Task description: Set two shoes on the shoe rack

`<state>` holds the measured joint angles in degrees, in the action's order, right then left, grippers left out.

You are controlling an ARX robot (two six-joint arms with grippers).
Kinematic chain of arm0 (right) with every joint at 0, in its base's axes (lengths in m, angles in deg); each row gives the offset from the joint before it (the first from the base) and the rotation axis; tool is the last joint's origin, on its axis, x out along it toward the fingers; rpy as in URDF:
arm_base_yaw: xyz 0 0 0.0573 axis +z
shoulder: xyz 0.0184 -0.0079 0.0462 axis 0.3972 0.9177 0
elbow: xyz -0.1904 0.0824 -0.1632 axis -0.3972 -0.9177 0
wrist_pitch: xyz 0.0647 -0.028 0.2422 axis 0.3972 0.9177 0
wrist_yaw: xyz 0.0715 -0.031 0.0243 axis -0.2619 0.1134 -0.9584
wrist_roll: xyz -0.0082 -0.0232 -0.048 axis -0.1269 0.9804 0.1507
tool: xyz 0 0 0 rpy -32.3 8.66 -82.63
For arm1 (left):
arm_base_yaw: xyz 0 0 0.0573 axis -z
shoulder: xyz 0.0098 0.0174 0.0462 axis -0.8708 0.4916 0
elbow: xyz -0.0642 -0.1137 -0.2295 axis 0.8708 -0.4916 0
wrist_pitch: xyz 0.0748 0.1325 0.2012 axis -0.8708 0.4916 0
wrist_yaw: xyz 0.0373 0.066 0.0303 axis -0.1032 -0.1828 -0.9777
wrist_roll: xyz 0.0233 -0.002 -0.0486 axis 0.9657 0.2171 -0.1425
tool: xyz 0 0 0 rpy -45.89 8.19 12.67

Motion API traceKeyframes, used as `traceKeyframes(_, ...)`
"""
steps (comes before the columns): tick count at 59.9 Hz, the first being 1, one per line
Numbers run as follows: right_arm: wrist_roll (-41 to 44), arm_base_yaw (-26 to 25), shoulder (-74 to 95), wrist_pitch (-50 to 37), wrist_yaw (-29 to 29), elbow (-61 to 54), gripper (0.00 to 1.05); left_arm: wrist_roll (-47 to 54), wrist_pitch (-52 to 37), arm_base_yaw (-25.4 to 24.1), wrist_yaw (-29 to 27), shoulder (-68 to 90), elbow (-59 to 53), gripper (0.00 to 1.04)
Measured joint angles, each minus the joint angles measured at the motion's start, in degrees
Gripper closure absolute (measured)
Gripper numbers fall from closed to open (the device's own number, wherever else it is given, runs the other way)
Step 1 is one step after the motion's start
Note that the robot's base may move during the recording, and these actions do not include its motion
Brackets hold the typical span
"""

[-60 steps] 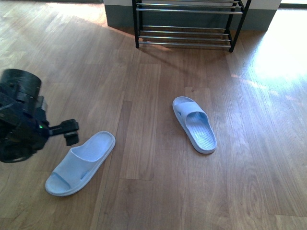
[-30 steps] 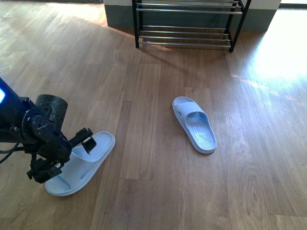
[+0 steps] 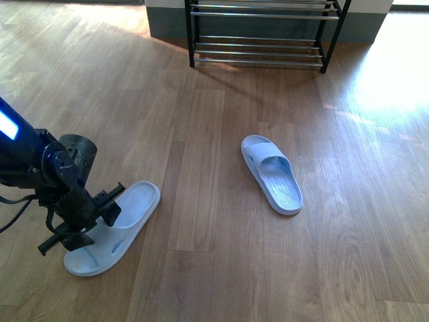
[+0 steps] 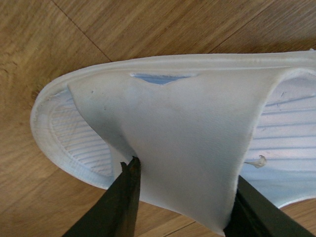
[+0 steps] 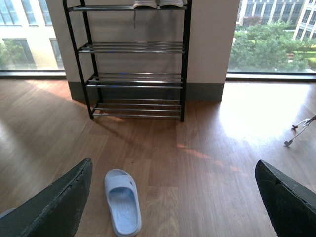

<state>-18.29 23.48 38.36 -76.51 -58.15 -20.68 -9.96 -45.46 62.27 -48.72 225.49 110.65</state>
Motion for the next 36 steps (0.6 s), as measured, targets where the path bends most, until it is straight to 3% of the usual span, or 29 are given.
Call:
traceKeyframes(11,0.00,0.00,0.00,0.00,0.00,0.00,0.09,9.07,2.93,0.13,-1.46,-0.85,0.68,0.88)
traceKeyframes(18,0.00,0.00,0.00,0.00,0.00,0.00,0.09,16.50,4.33,-0.09,-6.23,-2.10,0.79,1.02)
traceKeyframes(36,0.00,0.00,0.00,0.00,0.00,0.00,0.09,41.88,0.15,0.70,-13.88,-8.61,-1.75,1.03)
